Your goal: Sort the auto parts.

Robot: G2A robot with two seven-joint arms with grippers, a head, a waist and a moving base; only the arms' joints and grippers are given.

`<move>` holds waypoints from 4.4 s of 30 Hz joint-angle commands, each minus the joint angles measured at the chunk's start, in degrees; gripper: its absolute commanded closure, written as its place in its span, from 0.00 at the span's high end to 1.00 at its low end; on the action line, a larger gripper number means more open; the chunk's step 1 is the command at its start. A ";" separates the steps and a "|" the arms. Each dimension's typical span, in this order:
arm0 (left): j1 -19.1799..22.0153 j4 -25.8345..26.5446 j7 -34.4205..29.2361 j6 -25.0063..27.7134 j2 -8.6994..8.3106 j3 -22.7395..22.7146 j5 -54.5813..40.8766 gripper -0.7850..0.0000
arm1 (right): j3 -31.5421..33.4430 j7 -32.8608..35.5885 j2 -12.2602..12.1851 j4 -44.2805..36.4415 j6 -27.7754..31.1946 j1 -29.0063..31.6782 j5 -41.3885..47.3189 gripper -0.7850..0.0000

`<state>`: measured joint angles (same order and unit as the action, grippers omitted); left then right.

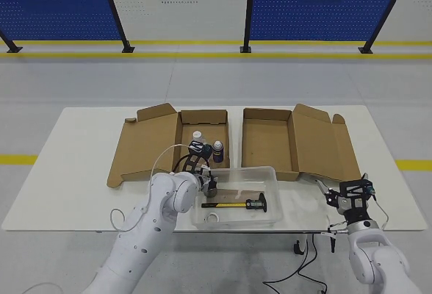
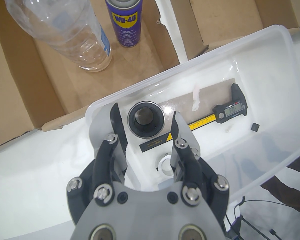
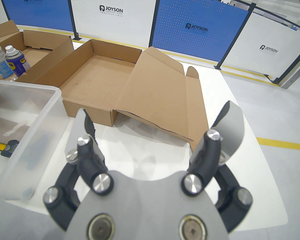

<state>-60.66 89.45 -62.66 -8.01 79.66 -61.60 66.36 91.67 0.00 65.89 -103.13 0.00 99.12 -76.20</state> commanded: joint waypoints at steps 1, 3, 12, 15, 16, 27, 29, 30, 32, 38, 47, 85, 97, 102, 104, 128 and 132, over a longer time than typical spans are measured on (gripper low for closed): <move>0.26 -0.37 -0.36 0.07 0.02 0.26 0.46 0.49 | 0.00 0.00 0.00 0.00 0.00 0.00 0.00 1.00; 0.43 -0.69 -0.57 -0.06 0.06 0.41 0.44 0.48 | 0.00 0.00 0.00 0.00 0.00 0.00 0.00 1.00; 1.32 -2.07 -1.18 -0.39 0.19 1.02 1.55 0.46 | 0.00 0.00 0.00 0.00 0.00 0.00 0.00 1.00; 1.51 -2.55 -1.27 -0.26 0.20 1.01 1.78 0.45 | 0.00 0.00 0.00 0.00 0.00 0.00 0.00 1.00; 1.57 -2.66 -1.34 -0.20 0.21 1.05 1.83 0.45 | 0.00 0.00 0.00 0.00 0.00 0.00 0.00 1.00; 1.97 -4.01 -1.88 -0.03 0.43 1.75 1.67 0.44 | 0.00 0.00 0.00 0.00 0.00 0.00 0.00 1.00; 2.03 -4.35 -1.86 0.00 0.48 1.88 1.56 0.44 | 0.00 0.00 0.00 0.00 0.00 0.00 0.00 1.00; 2.04 -4.52 -1.82 0.00 0.52 1.87 1.18 0.44 | 0.00 0.00 0.00 0.00 0.00 0.00 0.00 1.00; 2.09 -4.78 -1.68 0.30 0.58 1.90 0.38 0.44 | 0.00 0.00 0.00 0.00 0.00 0.00 0.00 1.00; 2.21 -5.07 -1.24 1.47 0.76 1.90 -2.30 0.42 | 0.00 0.00 0.00 0.00 0.00 0.00 0.00 1.00; 1.89 -5.09 -0.74 2.62 0.88 1.19 -7.60 0.38 | 0.00 0.00 0.00 0.00 0.00 0.00 0.00 1.00; 7.10 -14.72 -1.85 3.16 1.98 5.95 -7.63 0.21 | 0.00 0.00 0.00 0.00 0.00 0.00 0.00 1.00; 7.15 -14.34 -0.58 3.08 2.02 6.15 -7.51 0.00 | 0.00 0.00 0.00 0.00 0.00 0.00 0.00 1.00; 5.89 -11.05 -0.62 3.50 1.63 5.15 -7.45 0.00 | 0.00 0.00 0.00 0.00 0.00 0.00 0.00 1.00; 5.20 -9.32 -0.94 3.86 1.42 4.80 -7.12 0.00 | 0.00 0.00 0.00 0.00 0.00 0.00 0.00 1.00; -0.78 17.27 -9.57 9.18 -0.83 0.75 -10.93 0.00 | 0.00 0.00 0.00 0.00 0.00 0.00 0.00 1.00; -0.90 17.17 -9.25 9.00 -1.00 0.83 -10.59 0.00 | 0.00 0.00 0.00 0.00 0.00 0.00 0.00 1.00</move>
<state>-61.56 106.80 -72.13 1.04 78.70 -60.77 55.57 91.67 0.00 65.89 -103.13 0.00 99.12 -76.20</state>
